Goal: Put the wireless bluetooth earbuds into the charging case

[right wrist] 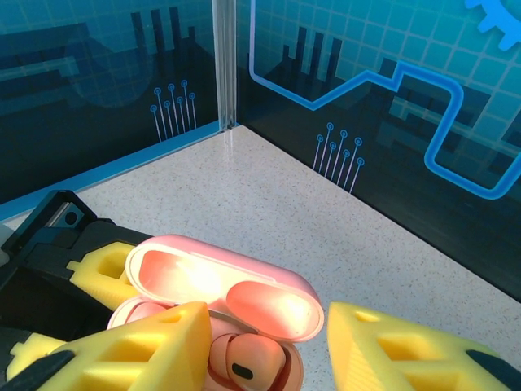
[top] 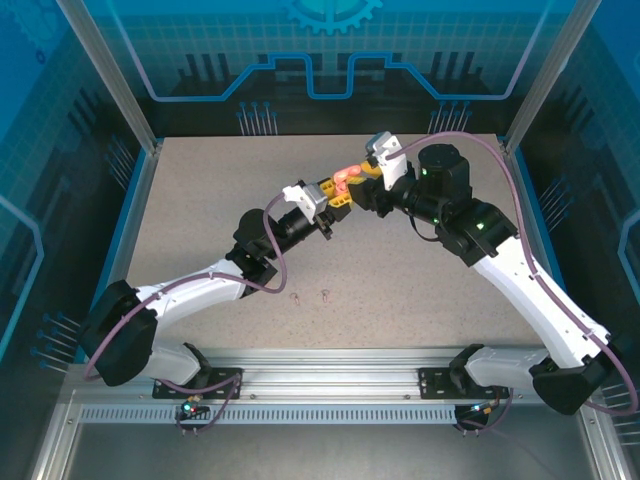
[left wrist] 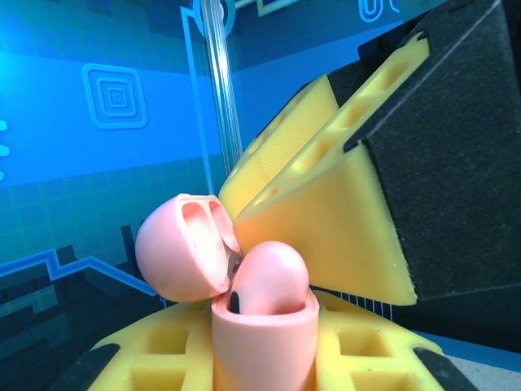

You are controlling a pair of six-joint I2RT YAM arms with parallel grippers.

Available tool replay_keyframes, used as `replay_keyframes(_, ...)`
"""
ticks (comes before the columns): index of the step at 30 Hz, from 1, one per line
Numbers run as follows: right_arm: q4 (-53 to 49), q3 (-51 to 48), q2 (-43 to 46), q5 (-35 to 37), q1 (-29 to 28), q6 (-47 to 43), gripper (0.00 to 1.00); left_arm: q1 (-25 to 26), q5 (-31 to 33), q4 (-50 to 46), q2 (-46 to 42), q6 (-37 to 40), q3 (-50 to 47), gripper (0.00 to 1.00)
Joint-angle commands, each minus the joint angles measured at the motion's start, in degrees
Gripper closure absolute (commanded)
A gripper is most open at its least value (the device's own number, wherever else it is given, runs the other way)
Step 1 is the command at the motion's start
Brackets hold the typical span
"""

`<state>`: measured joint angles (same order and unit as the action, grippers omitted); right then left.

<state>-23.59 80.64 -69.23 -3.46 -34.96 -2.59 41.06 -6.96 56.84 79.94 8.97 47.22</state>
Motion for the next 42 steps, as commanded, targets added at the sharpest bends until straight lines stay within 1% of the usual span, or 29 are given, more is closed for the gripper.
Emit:
replay_keyframes(1, -3.1, 0.4, 0.8, -4.0, -1.0, 0.7, 0.56, 0.5, -0.4, 2.2, 0.2, 0.2, 3.0, 1.00)
replay_keyframes(19, -2.9, -0.8, 3.7, -4.4, -0.6, 2.7, 0.51, 0.4, -0.4, 1.8, 0.8, -0.1, 3.4, 1.00)
replay_keyframes(23, -3.2, 0.8, 3.7, -4.4, 0.0, 3.8, 0.49, 0.4, -0.4, 1.9, 1.0, -0.2, 3.2, 1.00)
replay_keyframes(29, -2.5, 3.2, 3.7, -1.9, 2.0, 6.7, 0.47, 0.4, -0.3, 1.9, 1.4, -0.6, 2.9, 1.00)
replay_keyframes(34, -3.0, 6.9, 2.4, -1.5, 6.7, 13.0, 0.44, 0.5, -0.2, 2.2, 1.4, -0.8, 2.1, 1.00)
replay_keyframes(38, -7.6, 12.2, -1.1, -0.3, 9.7, 16.8, 0.42, 0.4, -0.2, 2.4, 1.4, -0.9, 1.3, 1.00)
replay_keyframes(42, -14.9, 19.7, -6.8, 0.9, 10.8, 18.5, 0.42, 0.4, -0.6, 2.4, 1.4, -1.1, 0.7, 1.00)
